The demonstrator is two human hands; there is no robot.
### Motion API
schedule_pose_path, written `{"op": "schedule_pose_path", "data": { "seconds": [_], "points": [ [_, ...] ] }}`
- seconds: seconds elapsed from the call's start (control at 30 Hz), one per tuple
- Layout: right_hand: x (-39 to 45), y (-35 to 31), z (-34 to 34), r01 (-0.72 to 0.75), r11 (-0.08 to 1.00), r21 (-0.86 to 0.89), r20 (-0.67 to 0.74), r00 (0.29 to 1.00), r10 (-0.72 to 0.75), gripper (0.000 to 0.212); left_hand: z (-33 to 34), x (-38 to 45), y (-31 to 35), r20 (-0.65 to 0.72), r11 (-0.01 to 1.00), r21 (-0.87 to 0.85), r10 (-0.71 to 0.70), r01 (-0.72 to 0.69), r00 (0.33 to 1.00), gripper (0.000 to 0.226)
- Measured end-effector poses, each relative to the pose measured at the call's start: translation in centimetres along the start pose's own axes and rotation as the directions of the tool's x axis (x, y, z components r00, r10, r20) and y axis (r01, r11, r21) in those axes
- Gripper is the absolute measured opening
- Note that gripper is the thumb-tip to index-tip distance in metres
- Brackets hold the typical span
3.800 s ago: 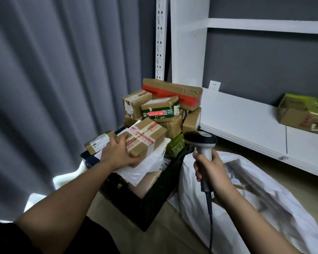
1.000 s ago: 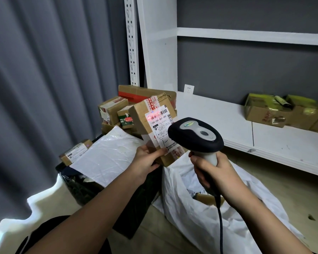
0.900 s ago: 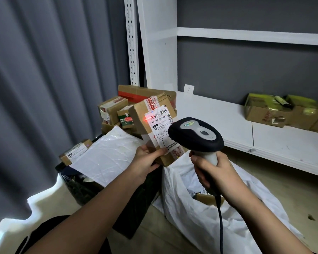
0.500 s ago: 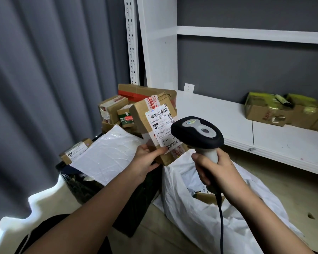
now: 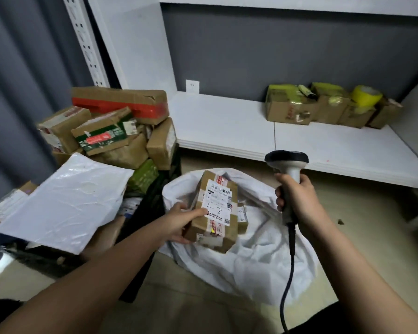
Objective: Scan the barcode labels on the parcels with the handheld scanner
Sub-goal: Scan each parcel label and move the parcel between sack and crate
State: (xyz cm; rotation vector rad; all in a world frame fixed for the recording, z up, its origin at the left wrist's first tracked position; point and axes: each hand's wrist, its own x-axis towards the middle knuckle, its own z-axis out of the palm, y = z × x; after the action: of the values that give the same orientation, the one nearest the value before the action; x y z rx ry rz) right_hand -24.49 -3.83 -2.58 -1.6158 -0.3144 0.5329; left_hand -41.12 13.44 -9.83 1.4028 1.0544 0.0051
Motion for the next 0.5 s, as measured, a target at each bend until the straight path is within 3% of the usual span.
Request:
{"op": "schedule_pose_path", "data": {
  "seconds": [0.2,0.33,0.5],
  "points": [
    [2.0,1.4,-3.9,-0.066,0.995,0.070,-0.054,0.996,0.070,0.016,8.7,6.9,-1.0,0.118,0.987,0.045,-0.157,0.152,0.981,0.053],
    [3.8,1.9,-4.4,-0.126,0.975,0.183,-0.010,0.991,0.130,0.012,14.4,11.0,-1.2,0.151,0.971,-0.001,-0.236,0.239,0.960,0.030],
    [6.2,2.2,-5.1,-0.138,0.965,0.223,0.000,0.990,0.141,0.014,19.4,17.3,-2.6,0.128,0.976,-0.006,-0.214,0.217,0.968,0.053]
  ]
}}
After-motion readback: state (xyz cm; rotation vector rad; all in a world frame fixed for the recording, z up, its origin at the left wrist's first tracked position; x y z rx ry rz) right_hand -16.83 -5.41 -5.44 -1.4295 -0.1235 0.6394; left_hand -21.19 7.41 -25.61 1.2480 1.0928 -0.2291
